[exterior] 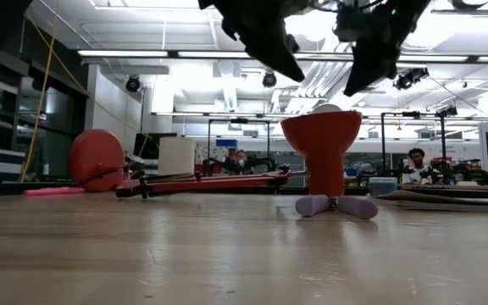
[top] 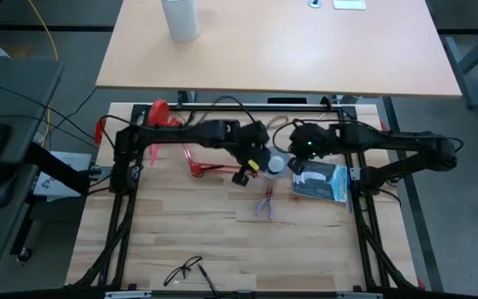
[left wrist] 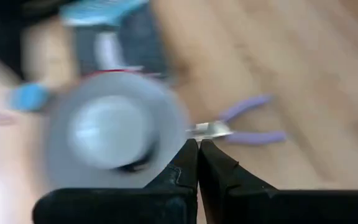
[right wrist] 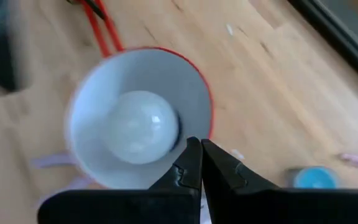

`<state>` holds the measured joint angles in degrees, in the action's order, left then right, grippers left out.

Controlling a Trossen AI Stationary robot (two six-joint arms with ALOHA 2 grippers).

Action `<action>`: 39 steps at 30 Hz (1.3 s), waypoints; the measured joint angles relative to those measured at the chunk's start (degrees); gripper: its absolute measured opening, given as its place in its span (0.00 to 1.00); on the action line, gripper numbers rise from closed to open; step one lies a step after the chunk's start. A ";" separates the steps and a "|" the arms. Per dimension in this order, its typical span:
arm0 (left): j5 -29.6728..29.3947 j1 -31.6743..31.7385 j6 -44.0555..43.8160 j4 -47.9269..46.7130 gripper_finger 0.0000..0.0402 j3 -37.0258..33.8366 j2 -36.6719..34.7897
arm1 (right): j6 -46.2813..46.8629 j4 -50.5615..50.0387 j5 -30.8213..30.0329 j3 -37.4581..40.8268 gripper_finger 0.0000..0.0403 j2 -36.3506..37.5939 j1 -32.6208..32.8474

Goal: Screw lightbulb
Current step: Remove the lightbulb from the lamp socket

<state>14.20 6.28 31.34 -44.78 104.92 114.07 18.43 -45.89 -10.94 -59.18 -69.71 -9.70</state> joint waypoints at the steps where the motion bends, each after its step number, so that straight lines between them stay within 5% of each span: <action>1: -1.48 0.52 0.91 0.70 0.00 0.00 -0.69 | 1.21 -0.01 0.84 0.00 0.00 0.99 0.30; 9: -5.18 4.53 5.95 13.74 0.00 0.02 -0.45 | 11.18 0.26 3.87 0.00 0.00 3.37 8.29; 17: -5.69 5.05 9.80 14.41 0.00 0.00 4.31 | 16.63 7.25 1.24 0.00 0.00 -1.11 15.77; 27: -11.26 4.85 9.96 16.30 0.00 0.00 5.68 | 17.62 12.41 0.52 0.00 0.00 -8.12 16.09; 39: -10.55 5.05 10.22 17.73 0.00 0.00 8.13 | 18.68 9.78 -2.05 0.02 0.00 -13.01 14.14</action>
<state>3.65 11.33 41.56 -27.04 104.92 122.20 37.10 -36.10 -12.98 -59.16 -82.72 4.44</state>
